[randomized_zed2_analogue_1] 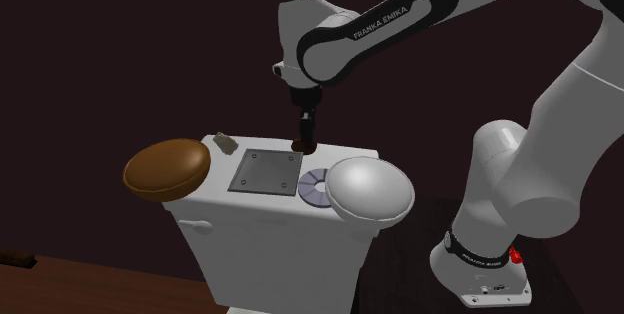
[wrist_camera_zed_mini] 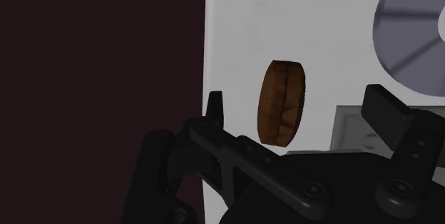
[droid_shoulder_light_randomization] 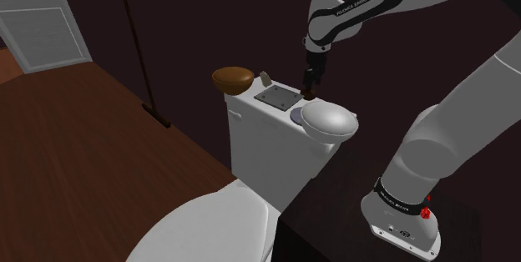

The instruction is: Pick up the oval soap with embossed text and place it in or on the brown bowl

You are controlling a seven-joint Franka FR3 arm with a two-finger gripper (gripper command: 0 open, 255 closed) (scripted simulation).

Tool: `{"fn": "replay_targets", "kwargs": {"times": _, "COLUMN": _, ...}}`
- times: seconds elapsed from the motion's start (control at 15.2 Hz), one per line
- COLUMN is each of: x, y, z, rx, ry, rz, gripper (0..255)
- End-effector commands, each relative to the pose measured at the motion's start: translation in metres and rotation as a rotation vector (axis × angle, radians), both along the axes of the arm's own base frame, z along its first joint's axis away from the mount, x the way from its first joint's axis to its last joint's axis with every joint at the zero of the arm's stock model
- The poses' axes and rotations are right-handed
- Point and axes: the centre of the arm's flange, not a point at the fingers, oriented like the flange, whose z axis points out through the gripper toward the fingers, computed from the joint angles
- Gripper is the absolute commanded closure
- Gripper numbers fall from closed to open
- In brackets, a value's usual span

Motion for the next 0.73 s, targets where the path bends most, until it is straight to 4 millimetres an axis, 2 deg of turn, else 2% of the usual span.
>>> {"fn": "replay_targets", "kwargs": {"times": 0.0, "x": 0.000, "y": -0.002, "z": -0.011, "rx": -0.001, "ry": 0.000, "rz": 0.001, "gripper": 0}}
{"fn": "replay_targets", "kwargs": {"times": 0.26, "x": -0.001, "y": -0.003, "z": -0.030, "rx": -0.001, "ry": 0.000, "rz": 0.001, "gripper": 0}}
{"fn": "replay_targets", "kwargs": {"times": 0.66, "x": -0.001, "y": -0.003, "z": -0.030, "rx": -0.001, "ry": 0.000, "rz": 0.001, "gripper": 0}}
